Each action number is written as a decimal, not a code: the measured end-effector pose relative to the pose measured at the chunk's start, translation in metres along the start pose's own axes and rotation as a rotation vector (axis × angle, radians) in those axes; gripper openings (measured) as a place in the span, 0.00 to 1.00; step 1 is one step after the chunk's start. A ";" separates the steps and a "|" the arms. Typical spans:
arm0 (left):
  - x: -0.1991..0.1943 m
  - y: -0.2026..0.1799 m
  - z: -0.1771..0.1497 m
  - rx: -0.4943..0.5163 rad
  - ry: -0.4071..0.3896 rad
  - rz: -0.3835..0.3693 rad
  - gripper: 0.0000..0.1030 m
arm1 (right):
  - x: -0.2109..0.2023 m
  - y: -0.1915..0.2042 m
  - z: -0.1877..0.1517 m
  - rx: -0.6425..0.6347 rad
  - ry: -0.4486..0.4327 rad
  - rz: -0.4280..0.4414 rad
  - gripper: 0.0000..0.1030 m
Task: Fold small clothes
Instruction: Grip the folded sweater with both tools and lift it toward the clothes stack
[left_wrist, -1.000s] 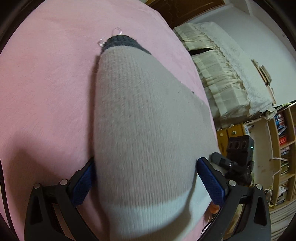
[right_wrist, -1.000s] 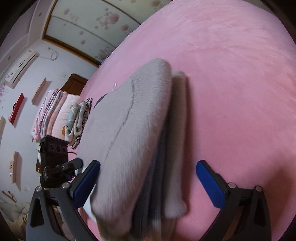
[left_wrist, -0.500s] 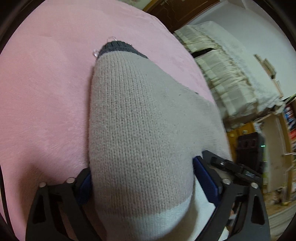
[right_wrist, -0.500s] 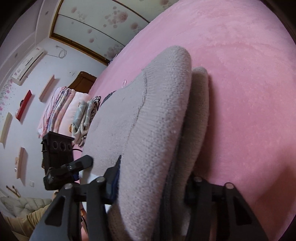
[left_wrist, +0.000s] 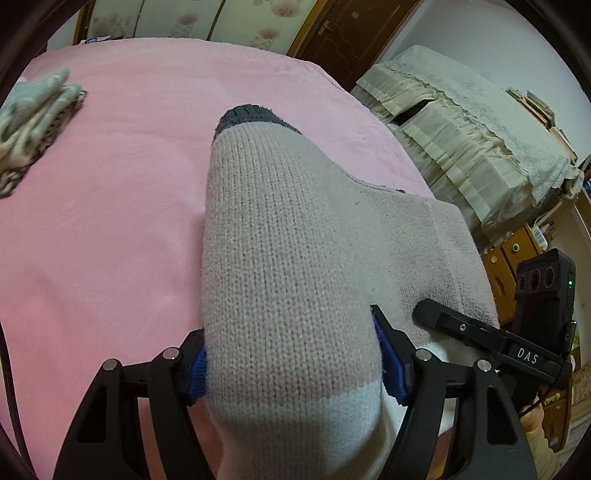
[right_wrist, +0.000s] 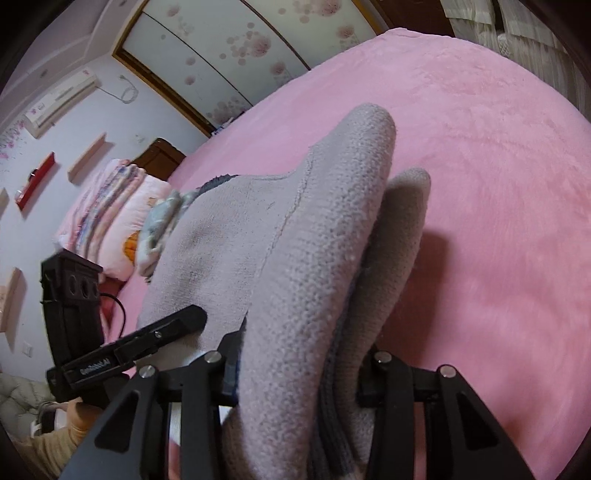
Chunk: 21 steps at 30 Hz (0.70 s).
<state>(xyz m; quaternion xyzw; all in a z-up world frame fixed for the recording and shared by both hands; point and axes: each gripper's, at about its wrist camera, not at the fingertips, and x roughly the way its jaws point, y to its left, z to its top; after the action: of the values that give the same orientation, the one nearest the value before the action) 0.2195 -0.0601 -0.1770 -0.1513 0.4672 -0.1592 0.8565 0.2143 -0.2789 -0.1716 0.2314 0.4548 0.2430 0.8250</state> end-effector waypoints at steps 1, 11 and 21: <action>-0.010 0.003 -0.006 0.001 -0.004 0.002 0.70 | -0.004 0.009 -0.009 0.000 0.001 0.012 0.39; -0.118 0.056 -0.021 -0.049 -0.077 0.023 0.69 | 0.000 0.111 -0.029 -0.073 0.029 0.062 0.39; -0.233 0.184 0.083 -0.037 -0.213 0.130 0.69 | 0.092 0.276 0.050 -0.171 0.005 0.196 0.39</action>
<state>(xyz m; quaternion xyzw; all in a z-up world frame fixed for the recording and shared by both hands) 0.1940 0.2118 -0.0337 -0.1525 0.3851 -0.0778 0.9068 0.2478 -0.0166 -0.0395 0.2030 0.4098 0.3608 0.8129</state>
